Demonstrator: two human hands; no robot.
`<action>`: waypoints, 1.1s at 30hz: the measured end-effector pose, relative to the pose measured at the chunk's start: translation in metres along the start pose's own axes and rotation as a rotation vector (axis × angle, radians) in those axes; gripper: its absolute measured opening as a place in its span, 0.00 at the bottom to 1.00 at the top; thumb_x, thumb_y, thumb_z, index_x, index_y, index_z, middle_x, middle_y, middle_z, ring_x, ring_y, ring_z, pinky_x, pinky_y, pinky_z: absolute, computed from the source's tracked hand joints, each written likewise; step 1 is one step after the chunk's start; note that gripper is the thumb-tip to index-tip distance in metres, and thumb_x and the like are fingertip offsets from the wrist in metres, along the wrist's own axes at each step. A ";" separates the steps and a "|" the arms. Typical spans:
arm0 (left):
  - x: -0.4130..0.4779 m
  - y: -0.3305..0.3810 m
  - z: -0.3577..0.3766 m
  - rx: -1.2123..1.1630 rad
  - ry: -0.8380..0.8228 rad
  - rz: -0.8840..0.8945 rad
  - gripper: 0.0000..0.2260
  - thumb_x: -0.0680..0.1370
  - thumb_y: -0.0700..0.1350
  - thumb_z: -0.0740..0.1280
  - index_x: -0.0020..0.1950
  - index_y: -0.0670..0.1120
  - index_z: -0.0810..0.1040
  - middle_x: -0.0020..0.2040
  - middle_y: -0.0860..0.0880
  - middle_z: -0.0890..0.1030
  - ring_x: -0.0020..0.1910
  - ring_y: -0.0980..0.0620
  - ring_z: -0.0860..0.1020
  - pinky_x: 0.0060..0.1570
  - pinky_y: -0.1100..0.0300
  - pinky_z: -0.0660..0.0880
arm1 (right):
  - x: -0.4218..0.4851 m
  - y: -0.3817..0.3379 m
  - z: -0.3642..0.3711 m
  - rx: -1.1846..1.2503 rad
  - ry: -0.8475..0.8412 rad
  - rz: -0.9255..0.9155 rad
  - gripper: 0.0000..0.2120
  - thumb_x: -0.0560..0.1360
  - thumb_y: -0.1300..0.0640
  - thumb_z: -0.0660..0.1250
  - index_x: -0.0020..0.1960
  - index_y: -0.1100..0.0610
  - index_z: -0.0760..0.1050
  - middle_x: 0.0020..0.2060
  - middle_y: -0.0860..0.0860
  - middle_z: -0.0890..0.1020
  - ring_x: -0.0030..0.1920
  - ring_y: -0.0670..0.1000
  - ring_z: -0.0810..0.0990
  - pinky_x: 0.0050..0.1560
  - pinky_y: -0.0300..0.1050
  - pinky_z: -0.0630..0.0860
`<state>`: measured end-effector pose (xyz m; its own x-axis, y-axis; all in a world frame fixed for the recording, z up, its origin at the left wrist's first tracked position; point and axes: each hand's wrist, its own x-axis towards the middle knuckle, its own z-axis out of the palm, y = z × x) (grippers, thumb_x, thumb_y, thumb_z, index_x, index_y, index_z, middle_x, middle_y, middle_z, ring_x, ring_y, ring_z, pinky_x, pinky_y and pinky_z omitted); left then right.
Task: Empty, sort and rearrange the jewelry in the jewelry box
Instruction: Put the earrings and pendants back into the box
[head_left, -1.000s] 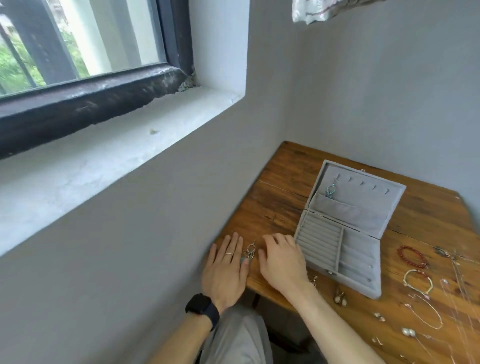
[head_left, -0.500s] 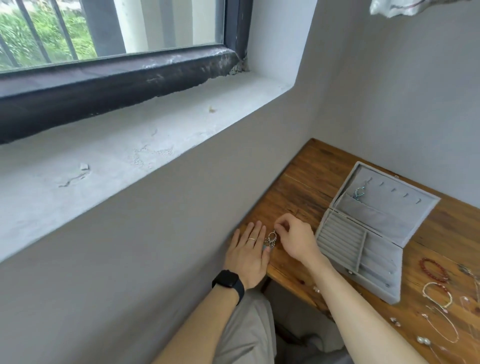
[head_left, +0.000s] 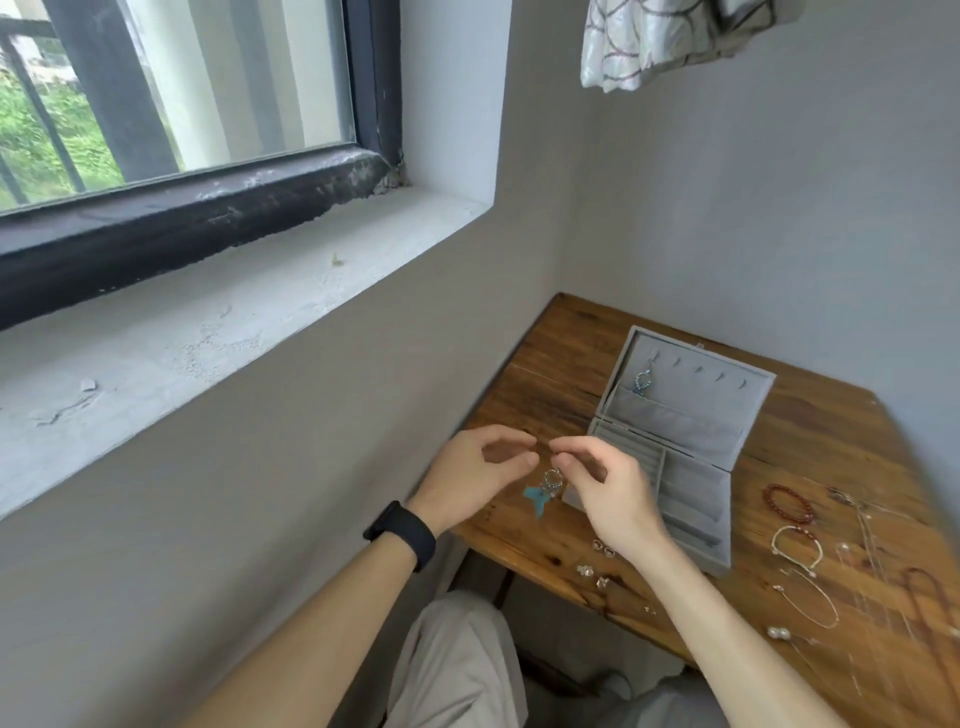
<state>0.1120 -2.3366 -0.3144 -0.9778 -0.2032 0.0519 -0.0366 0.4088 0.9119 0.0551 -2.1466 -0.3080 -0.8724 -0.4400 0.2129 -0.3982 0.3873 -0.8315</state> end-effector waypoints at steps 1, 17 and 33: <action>0.001 0.009 0.002 -0.008 -0.022 0.036 0.11 0.75 0.60 0.71 0.56 0.63 0.82 0.52 0.68 0.82 0.54 0.70 0.77 0.52 0.71 0.71 | -0.005 -0.001 -0.004 0.005 -0.006 -0.001 0.12 0.81 0.55 0.67 0.57 0.38 0.79 0.50 0.35 0.83 0.54 0.35 0.80 0.52 0.29 0.74; 0.009 0.066 0.044 0.329 -0.212 0.218 0.05 0.81 0.50 0.66 0.48 0.54 0.81 0.44 0.59 0.81 0.43 0.62 0.78 0.41 0.71 0.73 | -0.042 0.007 -0.045 0.110 0.147 0.077 0.08 0.77 0.46 0.70 0.53 0.37 0.73 0.46 0.34 0.84 0.49 0.37 0.83 0.43 0.31 0.76; 0.043 0.096 0.087 0.437 -0.333 0.202 0.08 0.83 0.51 0.63 0.49 0.49 0.78 0.41 0.52 0.81 0.36 0.56 0.77 0.34 0.66 0.73 | -0.049 0.033 -0.062 0.238 0.313 0.186 0.05 0.81 0.54 0.66 0.54 0.49 0.81 0.44 0.43 0.86 0.46 0.44 0.85 0.48 0.41 0.82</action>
<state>0.0483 -2.2290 -0.2600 -0.9838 0.1789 0.0120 0.1449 0.7539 0.6408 0.0670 -2.0620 -0.3134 -0.9817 -0.0992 0.1627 -0.1812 0.2230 -0.9578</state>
